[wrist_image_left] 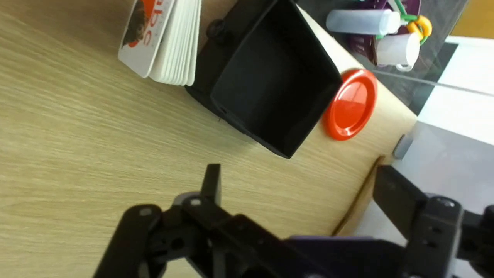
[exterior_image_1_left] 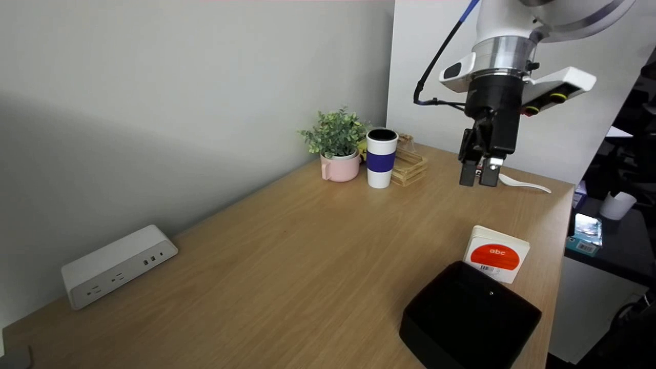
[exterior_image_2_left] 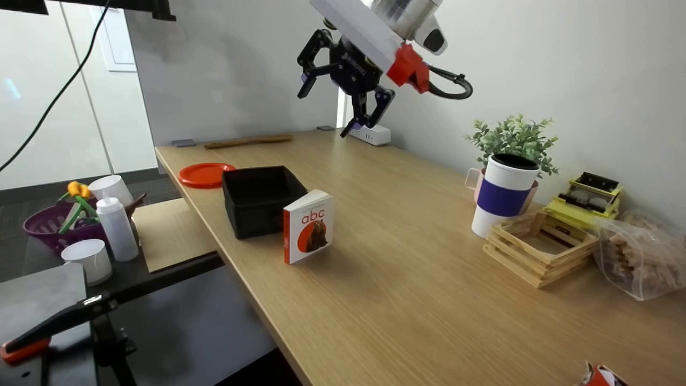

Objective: Put the book in the box

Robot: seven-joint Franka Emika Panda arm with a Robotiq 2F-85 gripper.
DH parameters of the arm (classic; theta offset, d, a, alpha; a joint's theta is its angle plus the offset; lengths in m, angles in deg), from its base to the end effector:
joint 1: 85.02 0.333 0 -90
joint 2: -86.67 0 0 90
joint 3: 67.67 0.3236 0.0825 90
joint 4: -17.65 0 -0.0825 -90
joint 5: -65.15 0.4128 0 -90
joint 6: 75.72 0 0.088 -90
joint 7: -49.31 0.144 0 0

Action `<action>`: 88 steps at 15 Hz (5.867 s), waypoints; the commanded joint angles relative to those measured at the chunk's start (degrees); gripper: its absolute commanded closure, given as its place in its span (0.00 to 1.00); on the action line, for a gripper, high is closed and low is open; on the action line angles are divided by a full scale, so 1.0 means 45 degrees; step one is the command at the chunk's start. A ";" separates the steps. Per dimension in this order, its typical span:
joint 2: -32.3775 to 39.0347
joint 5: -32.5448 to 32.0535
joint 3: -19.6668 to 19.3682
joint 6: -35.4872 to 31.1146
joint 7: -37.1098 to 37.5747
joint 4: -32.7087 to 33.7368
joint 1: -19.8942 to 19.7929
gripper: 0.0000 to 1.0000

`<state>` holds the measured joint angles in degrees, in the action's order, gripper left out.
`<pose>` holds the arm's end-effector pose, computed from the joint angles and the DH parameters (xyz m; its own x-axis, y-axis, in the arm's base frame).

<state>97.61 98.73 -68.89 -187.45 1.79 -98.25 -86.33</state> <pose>0.5817 0.0304 0.3049 0.8916 0.4380 0.1151 0.4290 -0.7353 -0.5247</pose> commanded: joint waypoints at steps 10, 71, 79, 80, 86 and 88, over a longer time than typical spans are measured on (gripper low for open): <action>-0.0081 -0.0195 0.0583 -0.2906 0.3688 -0.1009 0.0234 0.00; 0.1634 -0.7735 0.1232 -0.2344 0.5060 -0.1289 0.0492 0.00; 0.2267 -0.7190 0.1259 -0.2207 0.4725 -0.0811 0.0408 0.00; 0.2390 -0.7170 0.1236 -0.2216 0.4729 -0.0719 0.0354 0.00; 0.2767 -0.7161 0.1280 -0.2133 0.4723 -0.0372 0.0140 0.04; 0.2805 -0.7163 0.1297 -0.2124 0.4690 -0.0307 0.0117 0.29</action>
<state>109.05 65.78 -64.13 -197.34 24.11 -101.18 -84.46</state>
